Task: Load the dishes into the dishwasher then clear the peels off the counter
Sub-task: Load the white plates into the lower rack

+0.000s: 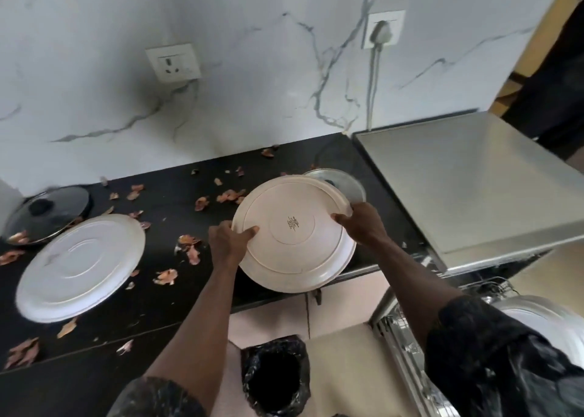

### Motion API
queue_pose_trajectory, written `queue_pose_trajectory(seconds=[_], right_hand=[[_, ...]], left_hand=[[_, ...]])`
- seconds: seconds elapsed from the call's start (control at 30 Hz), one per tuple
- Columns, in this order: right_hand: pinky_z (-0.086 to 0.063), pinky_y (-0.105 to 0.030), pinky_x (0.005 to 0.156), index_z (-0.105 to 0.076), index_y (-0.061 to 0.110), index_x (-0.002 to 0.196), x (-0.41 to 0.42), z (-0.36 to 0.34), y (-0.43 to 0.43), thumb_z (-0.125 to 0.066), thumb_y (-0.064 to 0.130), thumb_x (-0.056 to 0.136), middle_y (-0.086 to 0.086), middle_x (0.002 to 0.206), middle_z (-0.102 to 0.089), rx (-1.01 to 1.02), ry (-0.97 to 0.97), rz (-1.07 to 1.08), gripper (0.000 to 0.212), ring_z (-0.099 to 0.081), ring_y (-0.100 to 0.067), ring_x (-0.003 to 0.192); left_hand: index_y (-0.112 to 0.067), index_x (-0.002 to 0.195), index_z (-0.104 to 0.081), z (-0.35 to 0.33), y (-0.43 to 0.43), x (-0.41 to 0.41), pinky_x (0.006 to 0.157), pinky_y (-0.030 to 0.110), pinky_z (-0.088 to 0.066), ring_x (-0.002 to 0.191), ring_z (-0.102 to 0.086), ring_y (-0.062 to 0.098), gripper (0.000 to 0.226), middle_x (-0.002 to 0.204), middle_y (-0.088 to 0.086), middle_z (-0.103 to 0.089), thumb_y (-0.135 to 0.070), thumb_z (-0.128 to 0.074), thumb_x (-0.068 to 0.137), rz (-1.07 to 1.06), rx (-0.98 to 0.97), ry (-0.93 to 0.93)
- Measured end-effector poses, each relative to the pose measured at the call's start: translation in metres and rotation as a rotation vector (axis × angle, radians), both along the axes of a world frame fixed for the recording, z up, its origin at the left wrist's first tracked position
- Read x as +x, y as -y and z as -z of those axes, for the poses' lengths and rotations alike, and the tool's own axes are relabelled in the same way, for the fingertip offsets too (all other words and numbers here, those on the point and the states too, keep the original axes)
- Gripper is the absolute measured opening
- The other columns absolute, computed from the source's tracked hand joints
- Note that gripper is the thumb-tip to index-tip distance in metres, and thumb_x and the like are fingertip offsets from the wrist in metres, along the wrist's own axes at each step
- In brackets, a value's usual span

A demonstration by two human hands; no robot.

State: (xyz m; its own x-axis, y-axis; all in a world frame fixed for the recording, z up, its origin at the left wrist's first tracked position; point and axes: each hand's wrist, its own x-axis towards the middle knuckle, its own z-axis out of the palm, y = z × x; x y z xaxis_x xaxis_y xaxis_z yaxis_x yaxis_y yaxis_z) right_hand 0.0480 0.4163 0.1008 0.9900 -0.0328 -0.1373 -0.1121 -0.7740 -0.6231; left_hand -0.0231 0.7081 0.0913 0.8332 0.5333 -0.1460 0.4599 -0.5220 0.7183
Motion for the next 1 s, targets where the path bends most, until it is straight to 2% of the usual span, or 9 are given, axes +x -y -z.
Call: queue_pose_trajectory(seconds=[0.1,0.23,0.37,0.43,0.53,0.63,0.77,0.9,1.0], right_hand=[[-0.045,-0.033,0.077,-0.067,0.0,0.11,-0.007,-0.001,0.057,-0.073,0.048,0.086,-0.018,0.11,-0.07,-0.01,0.016,0.057,0.054,-0.065,-0.036,0.103],[-0.048,-0.038,0.089,-0.065,0.001,0.112,-0.025,0.001,0.135,-0.072,0.052,0.086,-0.02,0.116,-0.067,-0.006,0.004,0.145,0.057,-0.062,-0.036,0.11],[-0.049,-0.035,0.085,-0.066,0.002,0.108,-0.044,0.007,0.208,-0.072,0.052,0.085,-0.018,0.112,-0.068,0.033,-0.012,0.247,0.055,-0.064,-0.034,0.106],[-0.048,-0.034,0.084,-0.066,0.001,0.111,-0.054,0.009,0.241,-0.073,0.05,0.085,-0.018,0.113,-0.069,0.056,-0.025,0.29,0.056,-0.064,-0.034,0.106],[-0.046,-0.03,0.08,-0.065,0.001,0.114,-0.071,0.011,0.291,-0.073,0.048,0.086,-0.018,0.114,-0.069,0.078,-0.037,0.37,0.055,-0.064,-0.033,0.106],[-0.048,-0.033,0.082,-0.065,0.001,0.114,-0.087,0.014,0.332,-0.073,0.049,0.086,-0.018,0.114,-0.068,0.087,-0.035,0.452,0.056,-0.064,-0.033,0.107],[-0.045,-0.03,0.074,-0.067,0.007,0.114,-0.114,0.02,0.381,-0.073,0.048,0.085,-0.014,0.11,-0.071,0.133,-0.033,0.578,0.05,-0.066,-0.031,0.101],[-0.048,-0.036,0.082,-0.066,0.004,0.113,-0.147,0.034,0.424,-0.073,0.045,0.086,-0.018,0.115,-0.068,0.163,-0.036,0.737,0.05,-0.063,-0.035,0.105],[-0.048,-0.038,0.084,-0.065,0.002,0.112,-0.173,0.048,0.451,-0.071,0.047,0.086,-0.021,0.116,-0.067,0.162,-0.061,0.848,0.052,-0.061,-0.038,0.108]], left_hand=[[-0.008,0.131,-0.055,-0.004,0.053,0.011,0.097,0.048,-0.048,0.115,-0.054,0.034,0.069,0.131,0.015,-0.045,-0.047,-0.079,0.08,0.07,0.005,-0.003],[-0.005,0.123,-0.063,-0.005,0.125,0.025,0.09,0.045,-0.051,0.11,-0.059,0.033,0.066,0.12,0.013,-0.058,-0.049,-0.08,0.078,0.177,0.021,0.024],[-0.005,0.115,-0.069,-0.002,0.195,0.038,0.083,0.04,-0.053,0.099,-0.065,0.033,0.064,0.111,0.016,-0.069,-0.051,-0.082,0.073,0.256,0.057,0.025],[-0.003,0.115,-0.069,0.0,0.229,0.043,0.079,0.036,-0.05,0.096,-0.066,0.032,0.06,0.109,0.017,-0.07,-0.046,-0.083,0.076,0.307,0.042,0.026],[-0.001,0.122,-0.066,0.002,0.283,0.05,0.083,0.04,-0.05,0.1,-0.065,0.034,0.064,0.11,0.016,-0.069,-0.045,-0.082,0.078,0.384,0.012,0.012],[-0.004,0.112,-0.069,0.005,0.329,0.058,0.084,0.039,-0.051,0.096,-0.066,0.032,0.056,0.103,0.015,-0.071,-0.044,-0.083,0.076,0.45,0.013,0.011],[-0.009,0.105,-0.071,0.011,0.386,0.068,0.089,0.044,-0.054,0.095,-0.065,0.033,0.057,0.099,0.015,-0.07,-0.049,-0.085,0.068,0.543,0.049,0.014],[-0.008,0.095,-0.069,0.02,0.447,0.077,0.078,0.039,-0.054,0.091,-0.066,0.033,0.063,0.095,0.014,-0.069,-0.057,-0.082,0.058,0.671,0.055,-0.019],[-0.007,0.105,-0.067,0.029,0.492,0.082,0.078,0.036,-0.053,0.094,-0.066,0.033,0.071,0.102,0.014,-0.069,-0.055,-0.085,0.056,0.788,0.06,-0.049]])
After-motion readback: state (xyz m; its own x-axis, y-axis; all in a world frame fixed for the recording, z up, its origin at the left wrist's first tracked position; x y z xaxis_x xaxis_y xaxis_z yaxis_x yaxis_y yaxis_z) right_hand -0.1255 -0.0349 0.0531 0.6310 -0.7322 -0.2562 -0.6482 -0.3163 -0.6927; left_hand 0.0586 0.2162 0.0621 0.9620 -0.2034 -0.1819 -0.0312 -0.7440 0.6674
